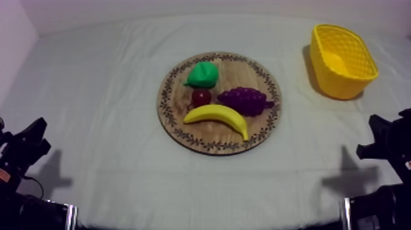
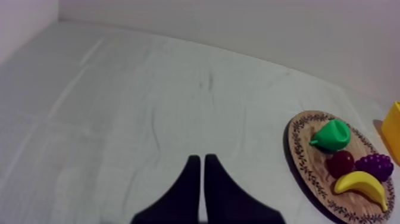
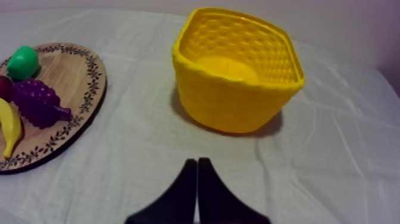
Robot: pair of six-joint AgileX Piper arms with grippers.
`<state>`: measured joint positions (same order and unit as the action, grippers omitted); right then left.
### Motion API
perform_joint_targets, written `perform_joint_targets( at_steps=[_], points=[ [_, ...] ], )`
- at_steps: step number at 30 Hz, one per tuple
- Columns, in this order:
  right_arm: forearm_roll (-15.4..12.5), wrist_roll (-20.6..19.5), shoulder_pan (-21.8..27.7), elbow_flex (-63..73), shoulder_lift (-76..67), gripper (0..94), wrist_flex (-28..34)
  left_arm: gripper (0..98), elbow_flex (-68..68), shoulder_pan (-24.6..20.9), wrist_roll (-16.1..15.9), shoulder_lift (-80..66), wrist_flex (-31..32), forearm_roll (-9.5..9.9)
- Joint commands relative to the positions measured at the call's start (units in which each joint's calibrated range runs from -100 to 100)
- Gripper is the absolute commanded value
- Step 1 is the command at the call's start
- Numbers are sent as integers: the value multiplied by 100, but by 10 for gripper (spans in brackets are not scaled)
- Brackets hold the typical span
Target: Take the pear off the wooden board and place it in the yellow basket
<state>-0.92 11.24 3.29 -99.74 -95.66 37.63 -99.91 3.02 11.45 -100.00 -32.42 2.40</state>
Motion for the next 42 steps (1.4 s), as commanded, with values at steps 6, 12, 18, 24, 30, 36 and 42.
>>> perform_joint_targets(
  at_steps=[6,12,18,24,30,36,42],
  points=[
    [-3,2,1,-3,-1,6,3,1,2,-2,0,0,0,2],
    [-3,29,-230,-3,-1,6,3,1,2,-2,0,0,0,2],
    [235,193,-930,153,9,4,521,1,2,-2,3,0,0,2],
    [1189,-513,-1892,503,694,6,1209,1,2,-2,1,0,0,2],
    [2297,-1591,-2606,969,2311,4,1399,1,2,-2,1,0,0,2],
    [2330,-1441,-2989,2601,3957,4,2118,1,2,-2,0,0,0,2],
    [1919,-640,-3039,4647,5547,4,2799,1,2,-2,0,0,0,2]
  ],
)
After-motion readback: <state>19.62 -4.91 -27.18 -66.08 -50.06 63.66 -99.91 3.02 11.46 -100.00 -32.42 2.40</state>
